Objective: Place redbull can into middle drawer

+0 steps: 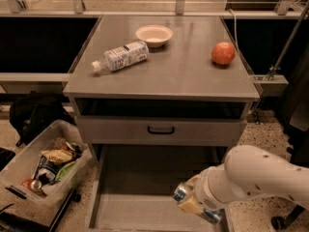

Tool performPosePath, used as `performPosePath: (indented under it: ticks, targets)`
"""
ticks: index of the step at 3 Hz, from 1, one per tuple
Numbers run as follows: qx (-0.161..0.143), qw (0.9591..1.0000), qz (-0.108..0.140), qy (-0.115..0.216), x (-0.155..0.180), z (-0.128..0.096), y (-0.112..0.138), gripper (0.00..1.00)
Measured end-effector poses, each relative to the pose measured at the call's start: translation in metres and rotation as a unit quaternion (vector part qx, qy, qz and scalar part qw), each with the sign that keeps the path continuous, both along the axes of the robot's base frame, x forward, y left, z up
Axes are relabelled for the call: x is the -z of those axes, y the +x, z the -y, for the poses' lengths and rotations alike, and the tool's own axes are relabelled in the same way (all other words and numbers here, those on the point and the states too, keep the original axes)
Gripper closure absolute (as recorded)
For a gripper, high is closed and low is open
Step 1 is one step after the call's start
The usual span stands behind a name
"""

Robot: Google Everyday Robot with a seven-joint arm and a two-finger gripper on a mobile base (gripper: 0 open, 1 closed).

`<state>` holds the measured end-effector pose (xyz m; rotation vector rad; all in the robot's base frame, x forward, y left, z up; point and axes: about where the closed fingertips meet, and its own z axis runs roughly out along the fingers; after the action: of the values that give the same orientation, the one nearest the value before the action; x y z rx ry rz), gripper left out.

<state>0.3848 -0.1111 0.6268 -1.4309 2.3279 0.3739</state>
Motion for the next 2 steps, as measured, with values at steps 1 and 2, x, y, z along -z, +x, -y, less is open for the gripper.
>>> performPosePath:
  ticks: [1,2]
  targets:
    - [-0.024,0.9983,-0.021,0.049,0.044,-0.044,0.025,1.0]
    - [-0.025,0.9962,-0.06,0.057,0.078,-0.047,0.014,1.0]
